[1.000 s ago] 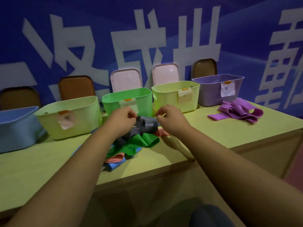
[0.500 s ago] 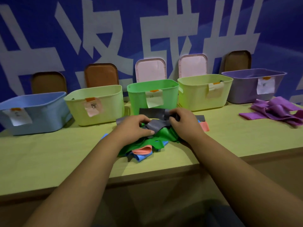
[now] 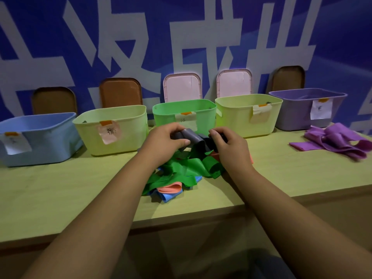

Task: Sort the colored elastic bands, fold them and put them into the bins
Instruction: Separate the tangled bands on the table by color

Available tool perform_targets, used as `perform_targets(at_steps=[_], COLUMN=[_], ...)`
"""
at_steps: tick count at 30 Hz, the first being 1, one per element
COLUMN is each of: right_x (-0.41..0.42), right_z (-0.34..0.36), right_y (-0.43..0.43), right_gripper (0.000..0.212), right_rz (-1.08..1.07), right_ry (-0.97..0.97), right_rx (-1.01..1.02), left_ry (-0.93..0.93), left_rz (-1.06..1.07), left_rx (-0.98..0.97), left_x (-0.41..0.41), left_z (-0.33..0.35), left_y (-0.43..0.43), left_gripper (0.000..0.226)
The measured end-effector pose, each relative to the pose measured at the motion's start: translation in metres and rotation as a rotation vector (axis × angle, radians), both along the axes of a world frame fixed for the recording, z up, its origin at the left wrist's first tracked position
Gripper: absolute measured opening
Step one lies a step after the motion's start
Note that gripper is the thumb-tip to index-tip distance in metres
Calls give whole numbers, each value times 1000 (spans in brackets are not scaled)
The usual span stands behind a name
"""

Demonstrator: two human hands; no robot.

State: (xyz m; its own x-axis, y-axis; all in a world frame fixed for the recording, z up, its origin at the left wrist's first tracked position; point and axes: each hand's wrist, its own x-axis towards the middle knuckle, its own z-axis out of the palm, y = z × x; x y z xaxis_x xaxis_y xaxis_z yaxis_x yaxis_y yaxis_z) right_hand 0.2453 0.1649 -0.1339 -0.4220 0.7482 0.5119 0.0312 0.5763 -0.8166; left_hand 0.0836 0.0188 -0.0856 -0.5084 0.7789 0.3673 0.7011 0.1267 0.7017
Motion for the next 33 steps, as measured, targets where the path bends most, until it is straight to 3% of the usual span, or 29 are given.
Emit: perform_targets(at_steps=[5,10,17,22,25,28,33], right_x=[-3,-2,16,38,51,65,78], right_z=[19,41,62,70,66,52,12], right_y=[0,2,15,33,49,65,87], right_gripper=[12,24,36,27,29,27,31], right_rz=[78,178,299,157,69,-35,-149], right_ry=[39,66,206,197,178,140,30], right_rx=[-52,-92,-313,-284,-236,-154,-51], left_ry=[-15,-263,-209,-260,-308,-194,196], left_rz=[-7,-48,-149,-310,-262,-142,-10], left_rx=[99,205,222,175,87,-60,-325], left_x=[7,12,32,44,45,41,35], left_z=[19,38,46,43,35,15,-11], left_y=[22,46,69,85,104,127,144], left_gripper=[32,36,37,50,45,44,59])
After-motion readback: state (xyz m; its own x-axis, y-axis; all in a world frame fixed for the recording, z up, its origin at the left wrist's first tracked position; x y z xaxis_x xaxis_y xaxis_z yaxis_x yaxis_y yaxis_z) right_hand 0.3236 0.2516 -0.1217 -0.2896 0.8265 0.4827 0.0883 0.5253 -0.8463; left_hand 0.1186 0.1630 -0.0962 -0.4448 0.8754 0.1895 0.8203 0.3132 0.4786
